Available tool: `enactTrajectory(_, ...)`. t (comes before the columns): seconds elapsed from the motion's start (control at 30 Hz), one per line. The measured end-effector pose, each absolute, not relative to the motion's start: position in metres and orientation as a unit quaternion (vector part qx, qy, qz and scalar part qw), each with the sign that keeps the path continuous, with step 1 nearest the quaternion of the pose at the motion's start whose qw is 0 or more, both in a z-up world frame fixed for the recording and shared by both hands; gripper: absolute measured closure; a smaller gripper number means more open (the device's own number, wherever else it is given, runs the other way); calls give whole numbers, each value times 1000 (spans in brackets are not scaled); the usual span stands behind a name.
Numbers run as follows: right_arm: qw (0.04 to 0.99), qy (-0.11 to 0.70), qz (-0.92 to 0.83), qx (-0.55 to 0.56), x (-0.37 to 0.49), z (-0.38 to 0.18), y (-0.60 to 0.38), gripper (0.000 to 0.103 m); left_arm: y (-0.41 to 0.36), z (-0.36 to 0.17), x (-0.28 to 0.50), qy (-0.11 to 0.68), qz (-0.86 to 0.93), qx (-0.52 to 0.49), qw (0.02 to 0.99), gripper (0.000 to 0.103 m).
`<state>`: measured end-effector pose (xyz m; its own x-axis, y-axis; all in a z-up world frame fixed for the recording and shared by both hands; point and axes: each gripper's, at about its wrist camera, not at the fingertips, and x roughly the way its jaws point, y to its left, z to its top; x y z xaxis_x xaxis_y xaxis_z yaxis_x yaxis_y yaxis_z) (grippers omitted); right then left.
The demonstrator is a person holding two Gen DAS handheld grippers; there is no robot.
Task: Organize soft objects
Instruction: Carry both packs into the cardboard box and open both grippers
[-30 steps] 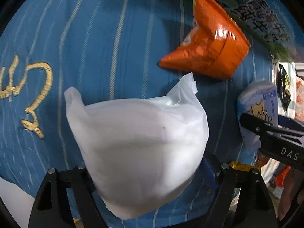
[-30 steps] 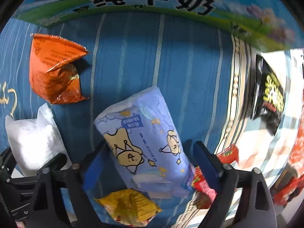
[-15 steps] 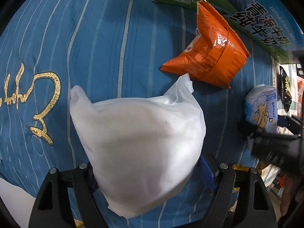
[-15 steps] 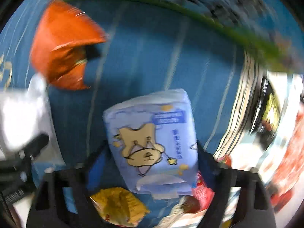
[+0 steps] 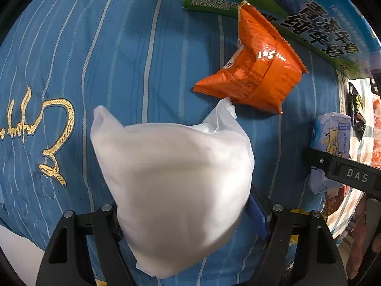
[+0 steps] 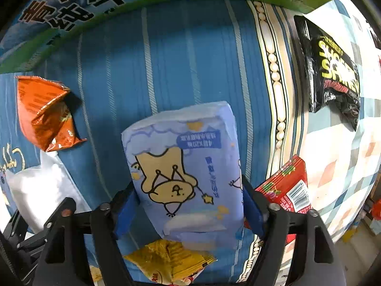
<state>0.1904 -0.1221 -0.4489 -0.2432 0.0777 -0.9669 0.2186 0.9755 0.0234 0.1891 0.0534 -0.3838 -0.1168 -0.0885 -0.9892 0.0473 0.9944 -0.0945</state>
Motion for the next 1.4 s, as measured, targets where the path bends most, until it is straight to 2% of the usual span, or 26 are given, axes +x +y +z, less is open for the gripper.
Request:
enactTrajectory(0.17,618,780,-50,90,174,-447,-120,40,46,-369,184,739,-55,-12,671,30)
enactTrajectory(0.23,618,779,-43,90,170,-429,-122,41,41,-359,182,735,-57,-15,676,30)
enactTrajectory(0.37,623,776,-30,96,162,-432,-133,43,32,-336,176,724,-55,-17,688,31)
enactTrajectory(0.57,641,760,-4,107,154,-396,-148,43,6,-276,167,683,-52,2,728,31)
enactTrajectory(0.8,683,723,19,103,146,-334,-172,43,6,-223,170,645,-69,0,761,31)
enactTrajectory(1.13,730,675,30,108,160,-217,-202,43,-24,-170,188,603,-100,16,791,31)
enactTrajectory(1.4,756,641,43,126,191,-174,-218,43,-40,-137,235,579,-132,12,805,31)
